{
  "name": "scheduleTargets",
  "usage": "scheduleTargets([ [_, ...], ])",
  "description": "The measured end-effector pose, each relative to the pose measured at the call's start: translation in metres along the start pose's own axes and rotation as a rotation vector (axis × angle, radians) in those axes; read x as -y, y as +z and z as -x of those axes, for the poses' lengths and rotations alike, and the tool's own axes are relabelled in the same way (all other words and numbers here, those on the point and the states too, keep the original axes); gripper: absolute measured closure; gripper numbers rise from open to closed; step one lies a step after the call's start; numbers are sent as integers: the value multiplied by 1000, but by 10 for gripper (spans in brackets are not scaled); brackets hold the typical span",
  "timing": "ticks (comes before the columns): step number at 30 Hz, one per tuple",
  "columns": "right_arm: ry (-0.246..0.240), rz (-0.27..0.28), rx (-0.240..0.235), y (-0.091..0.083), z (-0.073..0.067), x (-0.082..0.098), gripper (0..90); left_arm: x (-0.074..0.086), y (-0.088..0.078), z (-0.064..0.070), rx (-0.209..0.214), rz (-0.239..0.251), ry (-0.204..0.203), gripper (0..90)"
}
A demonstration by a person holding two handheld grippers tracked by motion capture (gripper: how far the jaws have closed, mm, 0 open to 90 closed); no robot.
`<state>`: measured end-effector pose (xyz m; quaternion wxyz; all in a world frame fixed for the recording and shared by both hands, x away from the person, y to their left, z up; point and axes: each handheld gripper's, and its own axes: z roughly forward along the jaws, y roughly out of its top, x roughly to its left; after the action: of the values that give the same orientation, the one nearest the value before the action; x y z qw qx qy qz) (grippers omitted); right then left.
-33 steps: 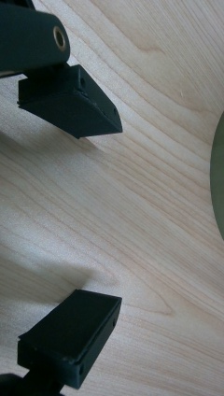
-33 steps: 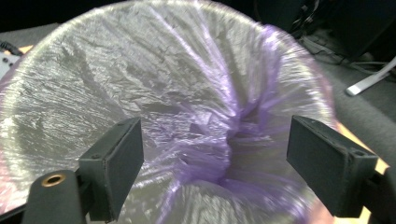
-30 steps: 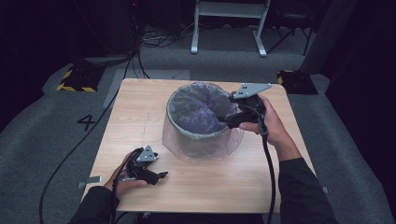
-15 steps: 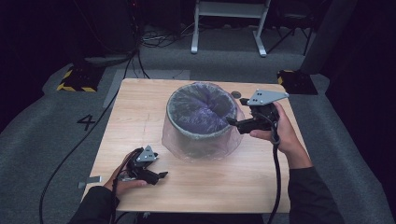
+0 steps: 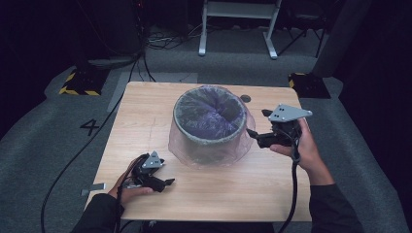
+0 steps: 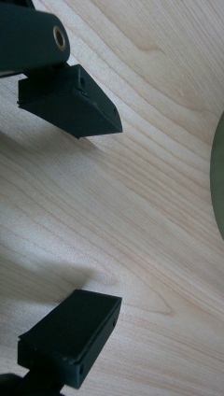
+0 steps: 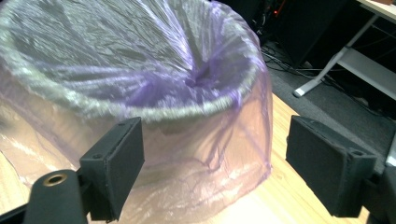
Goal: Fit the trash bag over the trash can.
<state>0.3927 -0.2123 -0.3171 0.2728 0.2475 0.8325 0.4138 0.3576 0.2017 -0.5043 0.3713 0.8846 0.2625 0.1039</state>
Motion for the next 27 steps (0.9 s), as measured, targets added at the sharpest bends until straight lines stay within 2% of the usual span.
scheduleTargets([
  [3, 9, -3, 11, -1, 1, 8, 194, 0, 0, 0, 0, -1, -1, 146],
  [7, 2, -35, 32, 0, 2, 18, 194, 0, 0, 0, -1, 0, -2, 146],
  [14, 21, -85, 53, 4, 7, 39, 192, 0, 0, 0, -1, 0, -2, 146],
  [16, 19, -91, 55, 4, 8, 41, 191, 0, 0, 0, -1, -1, -3, 146],
  [17, 16, -118, 68, 7, 8, 48, 190, 0, 0, 0, -1, -2, -3, 146],
  [26, 32, -184, 74, 17, 9, 69, 178, 0, 0, 0, -1, -1, -3, 146],
  [27, 35, -201, 86, 19, 9, 74, 177, 0, 0, 0, -1, -1, -3, 146],
])
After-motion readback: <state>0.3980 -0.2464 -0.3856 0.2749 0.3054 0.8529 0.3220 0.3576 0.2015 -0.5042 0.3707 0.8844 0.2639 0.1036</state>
